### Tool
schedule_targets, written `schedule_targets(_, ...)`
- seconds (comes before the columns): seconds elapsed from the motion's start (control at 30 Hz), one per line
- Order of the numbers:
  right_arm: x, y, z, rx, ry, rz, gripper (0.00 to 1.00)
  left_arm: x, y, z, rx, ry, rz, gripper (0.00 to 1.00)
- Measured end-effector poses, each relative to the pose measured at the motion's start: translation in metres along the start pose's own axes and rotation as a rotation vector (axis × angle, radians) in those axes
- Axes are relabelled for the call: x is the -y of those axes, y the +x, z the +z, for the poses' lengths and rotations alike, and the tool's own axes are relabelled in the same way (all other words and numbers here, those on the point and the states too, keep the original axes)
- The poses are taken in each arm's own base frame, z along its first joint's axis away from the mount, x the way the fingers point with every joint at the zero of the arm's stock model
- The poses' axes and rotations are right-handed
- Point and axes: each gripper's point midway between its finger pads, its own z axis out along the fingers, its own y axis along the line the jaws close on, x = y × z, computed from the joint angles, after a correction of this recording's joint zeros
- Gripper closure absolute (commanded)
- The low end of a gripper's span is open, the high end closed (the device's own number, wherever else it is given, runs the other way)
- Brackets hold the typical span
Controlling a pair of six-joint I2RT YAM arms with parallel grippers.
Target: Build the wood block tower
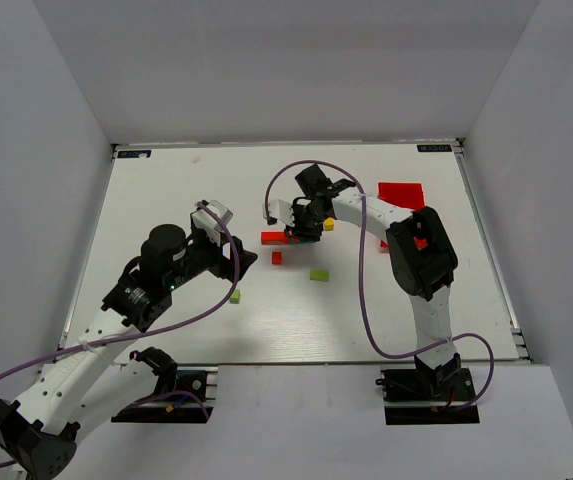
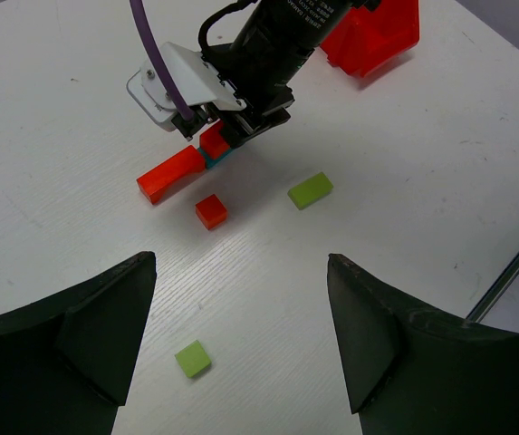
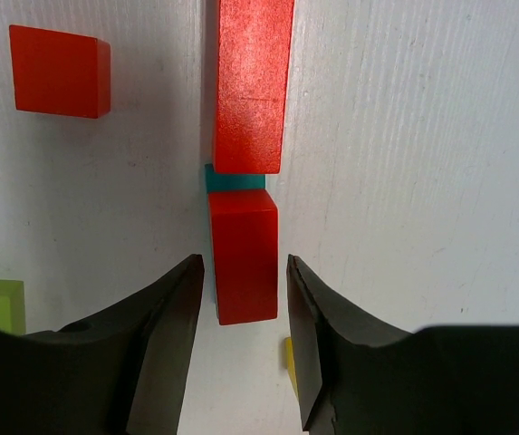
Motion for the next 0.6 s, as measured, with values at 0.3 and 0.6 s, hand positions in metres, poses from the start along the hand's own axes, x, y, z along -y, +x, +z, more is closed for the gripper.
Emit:
schedule_targets(0.3, -0.003, 0.001, 0.001, 0.000, -0.007, 0.006, 0.10, 0.000, 0.000, 0.000, 0.000, 0.000, 0.000, 0.14)
schedule_targets(0.6, -0.004, -0.004, -0.029, 0.005, 0.056, -0.024, 0.10, 0.000, 0.000, 0.000, 0.000, 0.000, 0.000, 0.14)
